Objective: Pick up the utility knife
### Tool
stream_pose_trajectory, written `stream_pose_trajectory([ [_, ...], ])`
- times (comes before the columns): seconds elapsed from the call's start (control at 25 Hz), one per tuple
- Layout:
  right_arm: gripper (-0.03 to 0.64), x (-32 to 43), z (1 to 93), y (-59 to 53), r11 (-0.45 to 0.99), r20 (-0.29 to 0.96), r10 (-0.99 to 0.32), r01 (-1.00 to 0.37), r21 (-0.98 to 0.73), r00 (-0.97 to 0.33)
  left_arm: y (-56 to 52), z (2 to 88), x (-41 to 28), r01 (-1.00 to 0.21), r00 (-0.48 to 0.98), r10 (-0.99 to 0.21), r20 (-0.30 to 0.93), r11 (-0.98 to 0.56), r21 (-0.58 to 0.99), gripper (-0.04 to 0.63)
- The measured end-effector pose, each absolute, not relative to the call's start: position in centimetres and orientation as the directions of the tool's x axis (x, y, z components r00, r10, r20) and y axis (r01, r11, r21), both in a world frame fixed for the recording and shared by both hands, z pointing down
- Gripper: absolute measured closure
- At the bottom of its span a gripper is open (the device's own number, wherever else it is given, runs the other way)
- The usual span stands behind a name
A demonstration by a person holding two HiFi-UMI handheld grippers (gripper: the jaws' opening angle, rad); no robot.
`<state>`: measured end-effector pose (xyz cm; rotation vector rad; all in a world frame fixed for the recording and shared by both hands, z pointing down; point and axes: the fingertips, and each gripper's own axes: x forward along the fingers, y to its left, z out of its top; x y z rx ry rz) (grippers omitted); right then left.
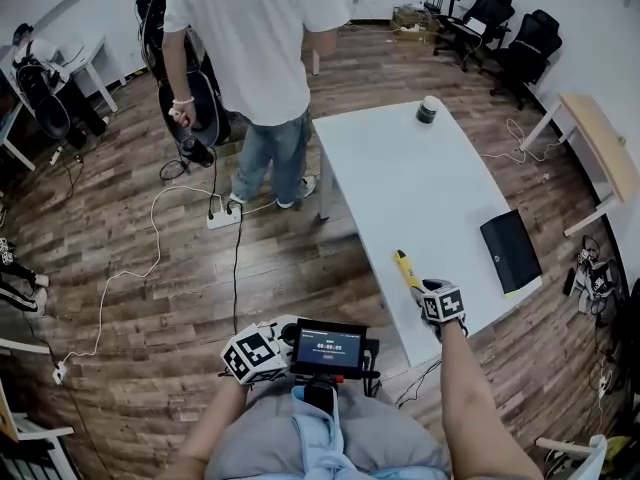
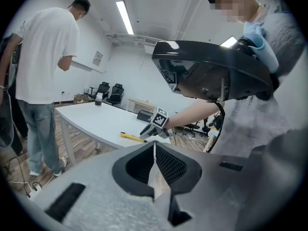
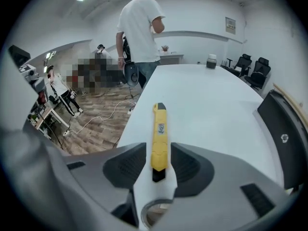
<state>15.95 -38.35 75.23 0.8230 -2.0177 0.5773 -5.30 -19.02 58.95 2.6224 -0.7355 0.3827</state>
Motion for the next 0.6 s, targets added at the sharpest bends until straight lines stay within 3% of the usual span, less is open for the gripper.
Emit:
stream_pose_trajectory([
  [0.6,0.483,15.6,77.1,-39.3,0.683,0.873,-0.3,-0.725,-0.085,-0.385,-19.7,59.6,-5.3,-0.558,0.816,-0.438,0.377,-0.767,0.316,0.575],
])
